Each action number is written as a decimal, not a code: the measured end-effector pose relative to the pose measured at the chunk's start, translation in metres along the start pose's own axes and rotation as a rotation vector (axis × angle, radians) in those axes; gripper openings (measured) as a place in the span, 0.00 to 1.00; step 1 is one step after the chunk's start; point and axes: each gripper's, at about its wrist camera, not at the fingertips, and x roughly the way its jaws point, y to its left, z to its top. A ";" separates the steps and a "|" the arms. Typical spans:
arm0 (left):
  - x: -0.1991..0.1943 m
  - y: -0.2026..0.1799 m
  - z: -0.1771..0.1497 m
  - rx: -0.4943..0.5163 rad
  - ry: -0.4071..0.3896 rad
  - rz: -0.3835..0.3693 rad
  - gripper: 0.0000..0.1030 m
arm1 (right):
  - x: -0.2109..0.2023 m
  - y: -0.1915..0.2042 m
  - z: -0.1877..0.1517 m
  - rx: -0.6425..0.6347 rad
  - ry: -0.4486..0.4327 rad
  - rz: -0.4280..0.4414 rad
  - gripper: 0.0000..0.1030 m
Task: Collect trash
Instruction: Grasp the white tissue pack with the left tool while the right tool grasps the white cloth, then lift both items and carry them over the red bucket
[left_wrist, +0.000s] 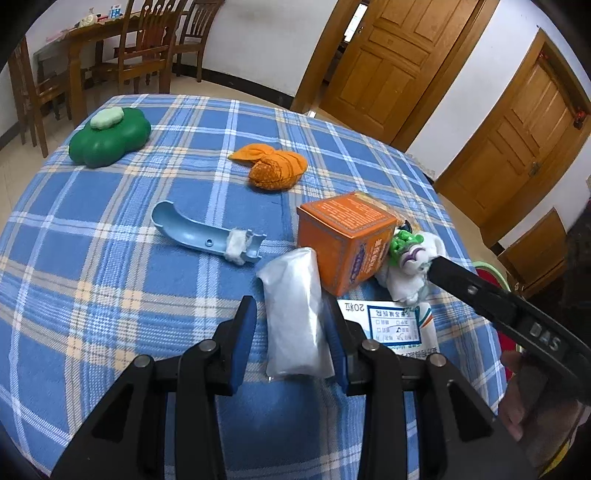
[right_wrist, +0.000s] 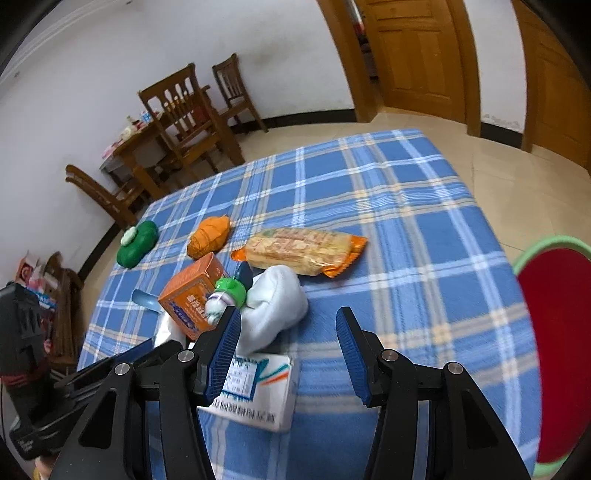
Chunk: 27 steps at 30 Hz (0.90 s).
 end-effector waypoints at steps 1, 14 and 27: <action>0.002 0.000 0.000 0.002 0.007 0.005 0.36 | 0.005 0.000 0.000 0.004 0.010 0.005 0.53; -0.011 0.006 -0.003 -0.005 -0.027 -0.008 0.30 | 0.007 0.006 -0.005 0.011 0.008 0.075 0.10; -0.054 -0.009 -0.008 0.033 -0.100 -0.041 0.30 | -0.057 0.002 -0.020 0.022 -0.121 0.044 0.10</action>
